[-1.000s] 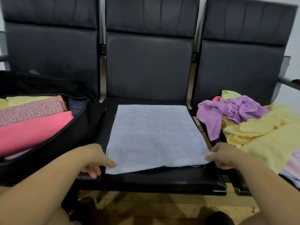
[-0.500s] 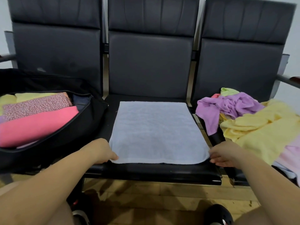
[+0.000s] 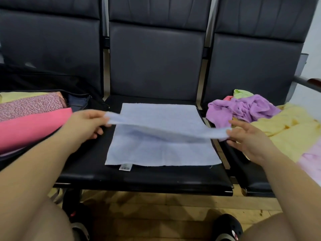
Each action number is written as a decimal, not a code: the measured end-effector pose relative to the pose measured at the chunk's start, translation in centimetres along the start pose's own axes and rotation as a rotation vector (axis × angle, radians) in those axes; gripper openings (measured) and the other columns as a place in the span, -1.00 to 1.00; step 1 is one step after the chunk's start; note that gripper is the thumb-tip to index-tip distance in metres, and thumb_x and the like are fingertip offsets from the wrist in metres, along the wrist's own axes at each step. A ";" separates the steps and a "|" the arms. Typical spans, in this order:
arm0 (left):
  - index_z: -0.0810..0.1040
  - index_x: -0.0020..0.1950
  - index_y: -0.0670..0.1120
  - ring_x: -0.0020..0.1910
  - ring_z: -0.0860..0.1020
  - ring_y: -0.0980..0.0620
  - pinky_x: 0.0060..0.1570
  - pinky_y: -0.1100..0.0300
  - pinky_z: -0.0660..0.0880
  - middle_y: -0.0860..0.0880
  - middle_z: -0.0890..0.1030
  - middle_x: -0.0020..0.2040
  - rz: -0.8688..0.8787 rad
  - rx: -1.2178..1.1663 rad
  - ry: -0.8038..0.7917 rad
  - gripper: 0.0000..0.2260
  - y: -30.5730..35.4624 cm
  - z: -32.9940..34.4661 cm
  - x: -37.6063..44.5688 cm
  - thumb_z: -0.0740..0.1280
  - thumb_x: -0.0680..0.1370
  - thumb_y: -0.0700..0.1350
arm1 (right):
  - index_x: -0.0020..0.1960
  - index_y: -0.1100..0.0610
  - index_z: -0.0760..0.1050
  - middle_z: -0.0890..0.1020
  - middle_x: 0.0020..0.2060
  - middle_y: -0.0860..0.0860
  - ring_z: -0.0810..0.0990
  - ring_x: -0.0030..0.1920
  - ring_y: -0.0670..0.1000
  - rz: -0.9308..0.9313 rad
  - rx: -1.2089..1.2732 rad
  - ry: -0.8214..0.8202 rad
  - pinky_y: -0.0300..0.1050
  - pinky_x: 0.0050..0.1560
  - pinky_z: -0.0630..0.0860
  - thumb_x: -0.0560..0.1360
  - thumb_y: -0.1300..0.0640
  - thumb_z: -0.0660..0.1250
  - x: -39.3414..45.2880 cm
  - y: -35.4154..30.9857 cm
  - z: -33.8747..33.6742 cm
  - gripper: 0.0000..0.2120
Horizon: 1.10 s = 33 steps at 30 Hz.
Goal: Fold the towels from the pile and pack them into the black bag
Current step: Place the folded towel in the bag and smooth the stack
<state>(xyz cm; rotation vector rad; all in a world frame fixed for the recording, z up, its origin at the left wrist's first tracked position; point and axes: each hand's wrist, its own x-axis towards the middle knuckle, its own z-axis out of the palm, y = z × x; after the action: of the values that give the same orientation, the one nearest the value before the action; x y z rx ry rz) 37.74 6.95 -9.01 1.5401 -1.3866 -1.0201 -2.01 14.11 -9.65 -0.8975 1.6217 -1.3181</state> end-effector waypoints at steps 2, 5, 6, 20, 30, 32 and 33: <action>0.59 -0.06 -0.03 -0.62 0.39 0.25 -0.62 0.45 0.32 0.13 0.62 -0.45 -0.029 -0.044 0.023 -0.92 -0.1 -0.7 0.6 0.32 0.56 -0.20 | 0.30 0.15 0.41 0.57 0.00 0.13 0.59 -0.11 0.02 -0.037 0.076 0.032 -0.24 -0.27 0.57 0.51 0.34 0.31 0.5 -0.1 0.3 -0.62; 0.58 -0.10 -0.13 -0.63 0.38 0.22 -0.65 0.42 0.29 0.03 0.62 -0.47 -0.247 0.158 -0.127 -0.96 -1.5 -0.3 0.7 0.35 0.53 -0.25 | 0.24 0.21 0.42 0.60 -0.08 0.16 0.58 -0.23 0.04 0.135 -0.118 0.005 -0.29 -0.46 0.55 0.48 0.38 0.35 1.1 1.8 1.2 -0.64; 0.59 -0.10 -0.17 -0.61 0.39 0.18 -0.64 0.41 0.29 0.00 0.62 -0.46 -0.298 0.246 -0.177 -0.97 -2.0 -0.1 0.8 0.36 0.53 -0.25 | 0.21 0.22 0.43 0.60 -0.11 0.18 0.58 -0.27 0.04 0.206 -0.218 -0.009 -0.29 -0.50 0.53 0.47 0.38 0.37 1.3 2.6 1.5 -0.66; 0.54 -0.25 -0.25 -0.60 0.42 0.09 -0.59 0.35 0.26 -0.05 0.52 -0.50 -0.432 0.580 -0.314 -0.78 -3.7 1.9 0.2 0.44 0.49 -0.14 | -0.02 0.31 0.42 0.47 -0.20 0.17 0.47 -0.26 0.04 0.403 -0.666 0.050 -0.15 -0.35 0.46 0.45 0.24 0.45 1.5 4.0 2.8 -0.75; 0.43 0.10 -0.32 -0.50 0.62 -0.03 -0.58 0.25 0.49 -0.21 0.63 -0.34 -0.448 0.156 -0.235 -0.84 -3.2 2.7 -0.8 0.25 0.56 -0.28 | 0.07 0.33 0.45 0.59 -0.18 0.22 0.59 -0.26 0.07 0.406 -0.334 0.023 -0.13 -0.42 0.53 0.52 0.34 0.30 0.4 2.8 2.9 -0.86; 0.41 0.25 -0.31 -0.43 0.64 -0.04 -0.56 0.22 0.51 -0.23 0.61 -0.18 -0.410 -0.021 -0.197 -0.73 -2.7 2.1 -1.0 0.27 0.56 -0.32 | 0.14 0.27 0.43 0.59 -0.09 0.22 0.61 -0.22 0.09 0.381 -0.191 -0.004 -0.13 -0.45 0.55 0.54 0.36 0.26 -0.1 2.1 2.9 -0.81; 0.36 0.34 -0.26 -0.40 0.64 -0.05 -0.53 0.20 0.53 -0.24 0.60 -0.13 -0.369 -0.089 -0.188 -0.64 -2.3 1.8 -1.1 0.28 0.55 -0.32 | 0.17 0.22 0.41 0.58 -0.04 0.21 0.62 -0.19 0.10 0.349 -0.116 -0.020 -0.10 -0.39 0.56 0.55 0.37 0.23 -0.3 1.5 2.7 -0.78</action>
<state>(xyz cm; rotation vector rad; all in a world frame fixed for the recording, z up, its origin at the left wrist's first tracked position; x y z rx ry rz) 36.79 8.11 -11.73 1.7055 -1.1835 -1.4628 0.61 13.63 -11.28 -0.6532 1.7593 -0.9796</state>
